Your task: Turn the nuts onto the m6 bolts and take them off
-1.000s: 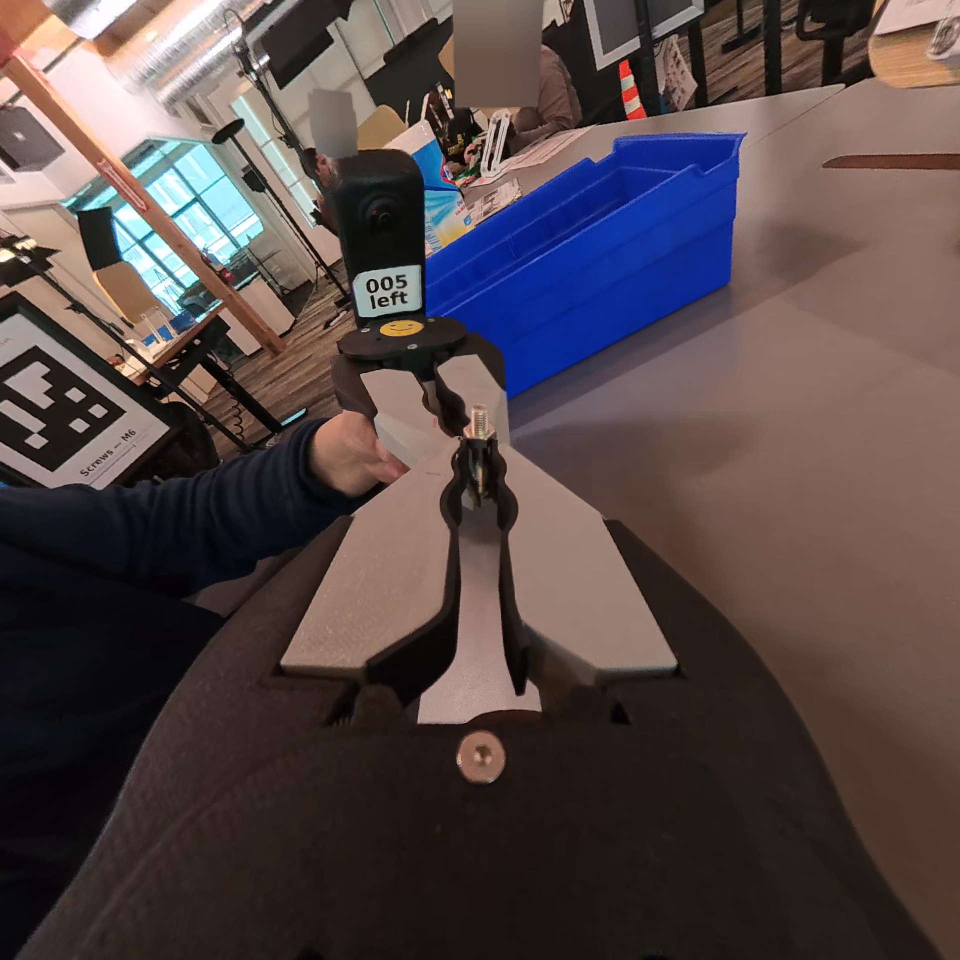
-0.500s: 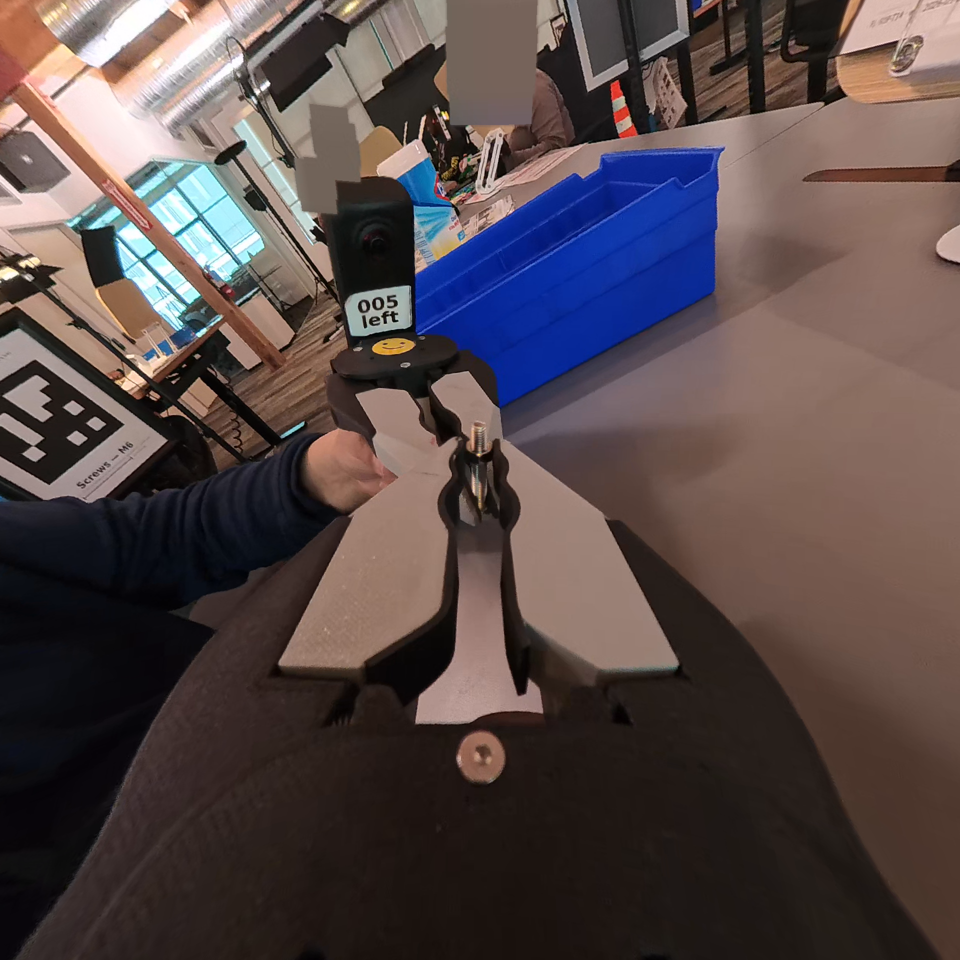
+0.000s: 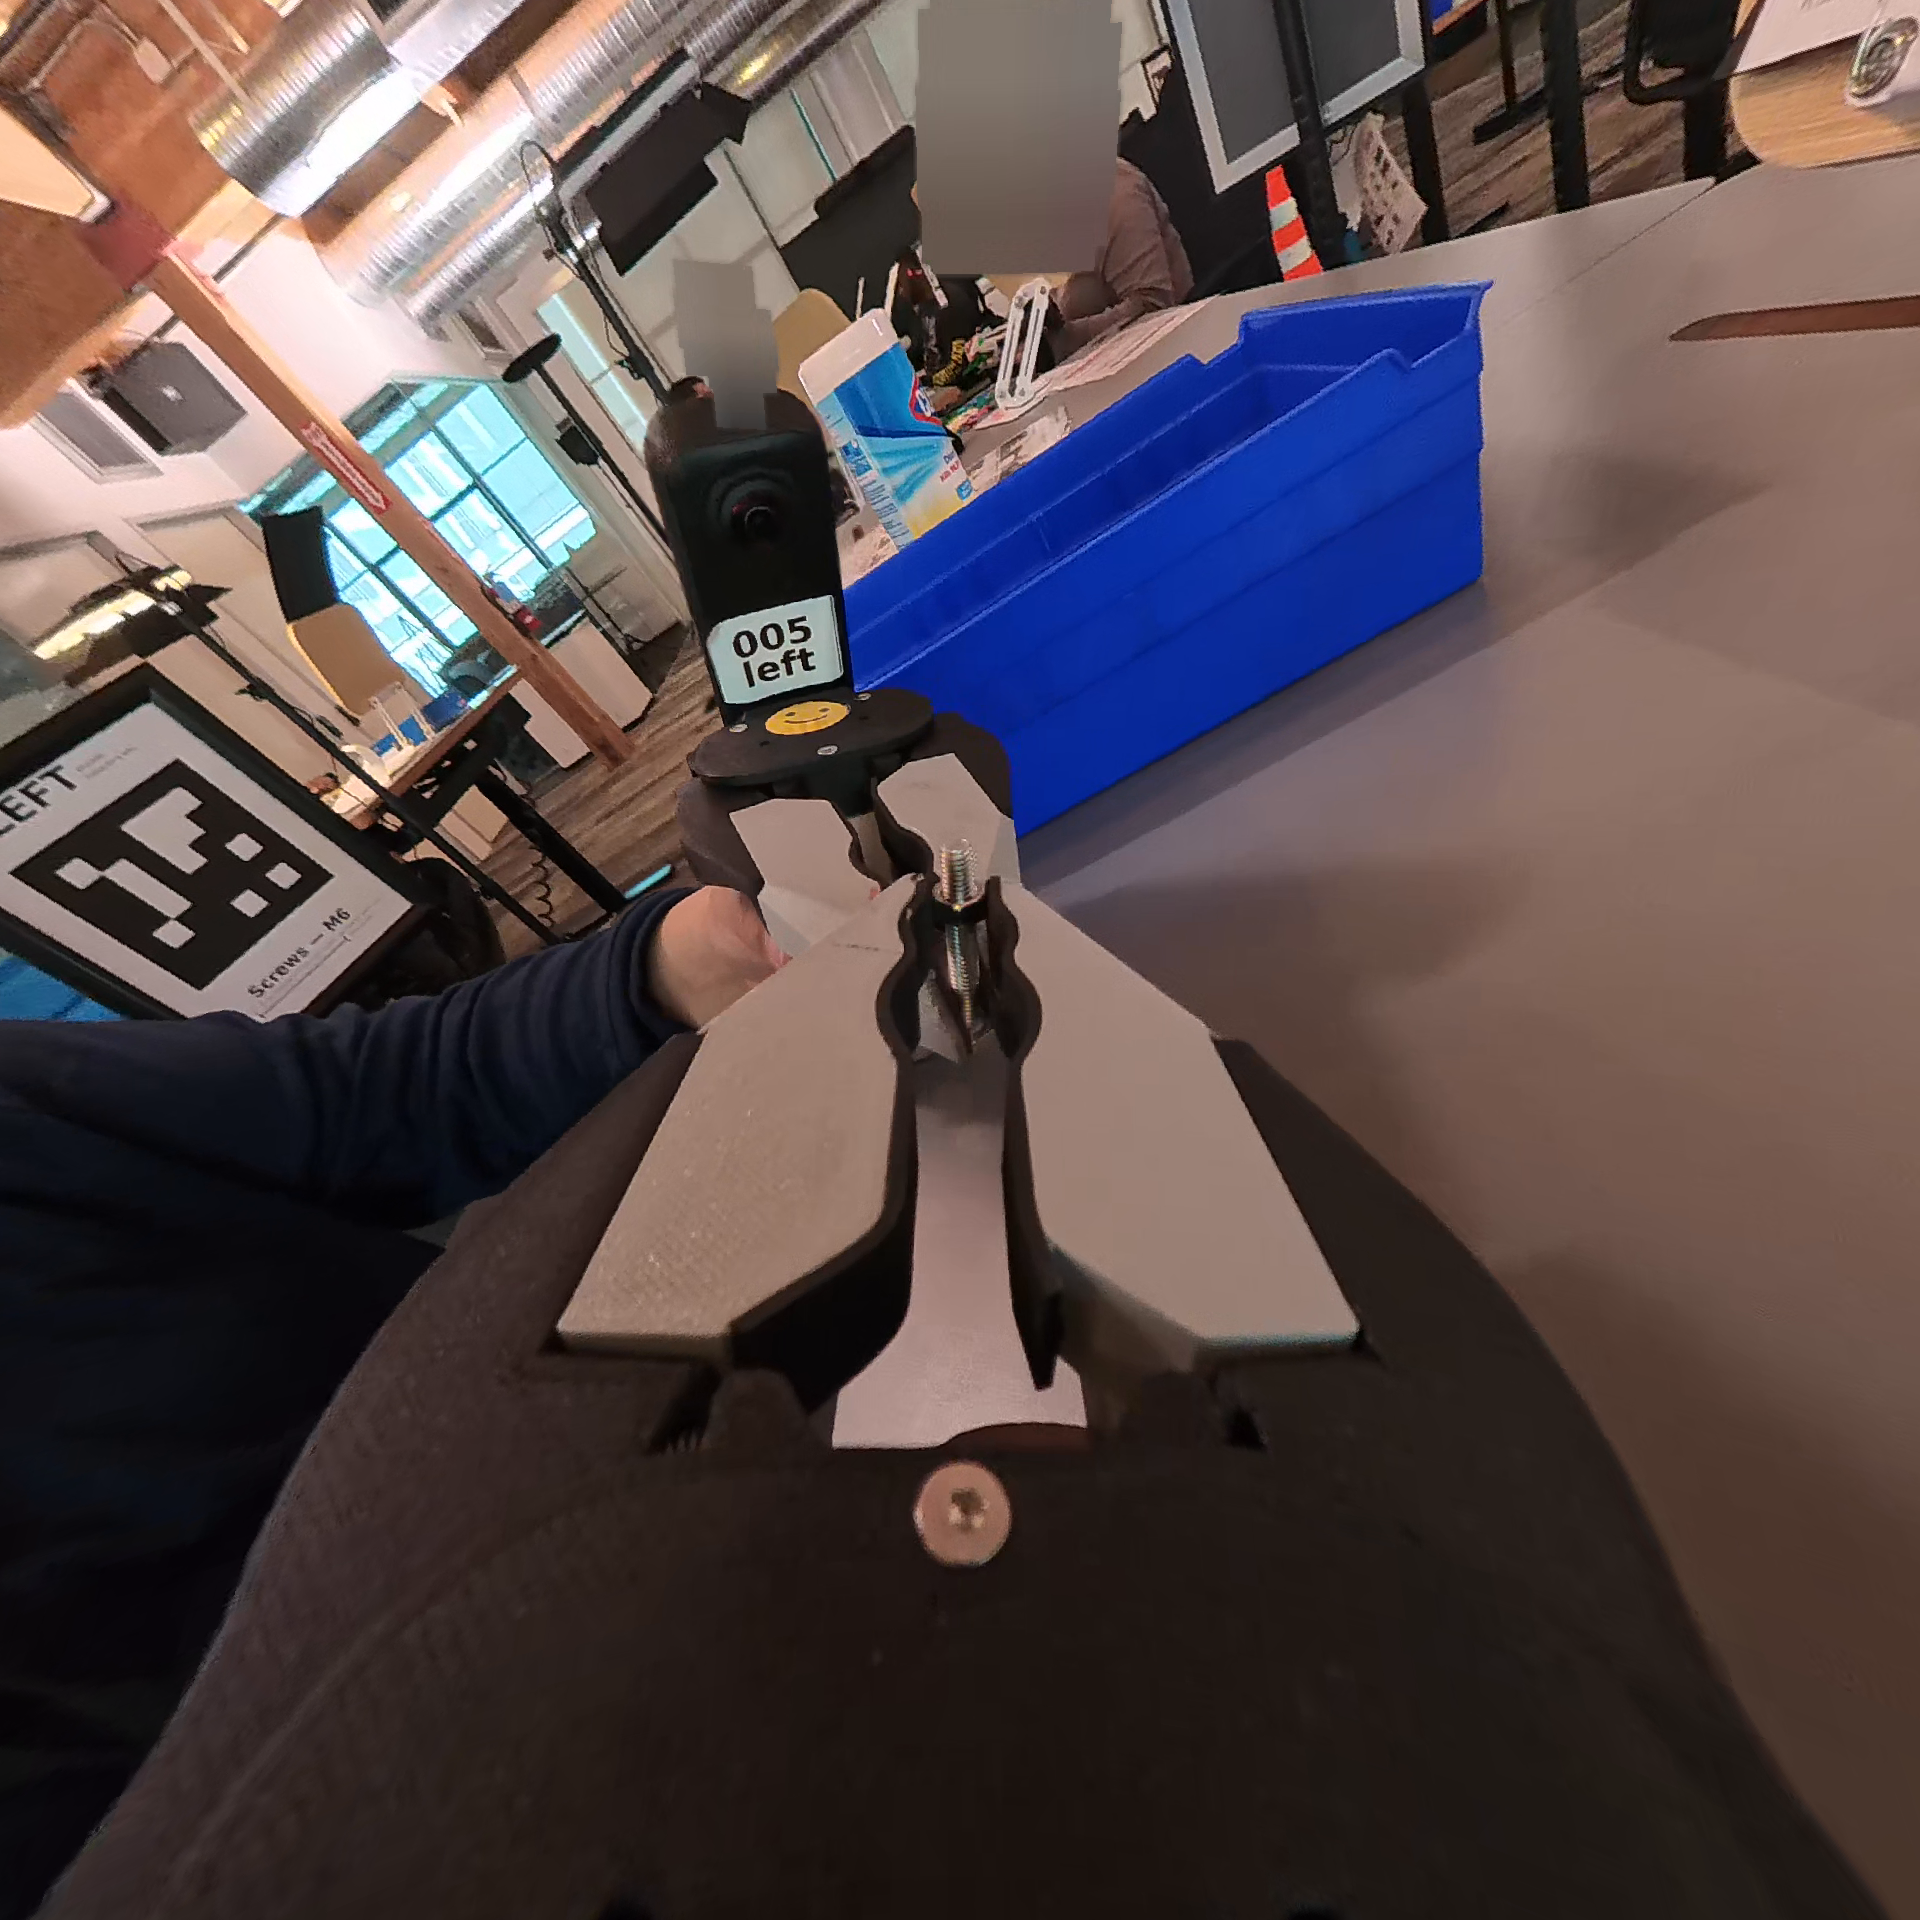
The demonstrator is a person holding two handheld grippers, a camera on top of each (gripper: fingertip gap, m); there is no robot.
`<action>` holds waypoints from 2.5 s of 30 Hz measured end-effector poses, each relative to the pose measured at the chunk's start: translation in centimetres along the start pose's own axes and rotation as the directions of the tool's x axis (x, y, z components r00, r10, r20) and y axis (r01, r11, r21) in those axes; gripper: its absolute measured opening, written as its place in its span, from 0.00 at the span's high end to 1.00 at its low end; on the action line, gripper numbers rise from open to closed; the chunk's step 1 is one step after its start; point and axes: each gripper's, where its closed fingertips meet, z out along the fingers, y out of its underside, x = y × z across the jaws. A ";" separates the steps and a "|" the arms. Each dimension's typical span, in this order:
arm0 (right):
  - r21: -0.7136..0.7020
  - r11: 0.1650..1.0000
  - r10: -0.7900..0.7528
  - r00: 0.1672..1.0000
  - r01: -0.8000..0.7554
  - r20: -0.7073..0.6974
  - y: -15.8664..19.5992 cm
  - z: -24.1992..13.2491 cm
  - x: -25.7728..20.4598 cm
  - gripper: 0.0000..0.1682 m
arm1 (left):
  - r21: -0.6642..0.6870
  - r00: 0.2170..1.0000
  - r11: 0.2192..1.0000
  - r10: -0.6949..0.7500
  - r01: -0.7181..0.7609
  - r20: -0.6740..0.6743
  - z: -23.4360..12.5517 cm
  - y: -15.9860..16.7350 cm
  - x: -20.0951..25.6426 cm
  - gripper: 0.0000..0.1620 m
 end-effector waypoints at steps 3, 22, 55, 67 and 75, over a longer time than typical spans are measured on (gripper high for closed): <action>-0.006 1.000 0.017 1.000 -0.017 0.009 0.1 0.0 0.1 0.96 | -0.016 1.000 1.000 -0.003 0.003 0.010 0.0 0.2 -0.2 0.98; 0.000 0.986 -0.161 0.964 0.165 -0.213 -0.9 -1.0 2.2 0.85 | 0.027 0.996 0.999 -0.024 0.021 0.085 -0.8 -0.6 -1.5 0.98; 0.103 0.989 -0.091 0.989 0.102 -0.115 -2.0 -1.3 0.7 0.83 | 0.086 0.986 0.996 0.008 -0.023 0.167 -1.2 -1.6 -2.4 0.98; 0.111 0.987 -0.098 0.987 0.113 -0.128 -2.2 -1.3 0.9 0.83 | 0.060 0.973 0.995 0.061 -0.076 0.224 -1.0 -1.4 -2.6 0.98; 0.064 0.994 -0.084 0.995 0.087 -0.050 -1.0 1.3 -0.4 0.83 | 0.018 0.980 0.995 0.093 -0.098 0.175 0.5 -0.7 -1.2 0.98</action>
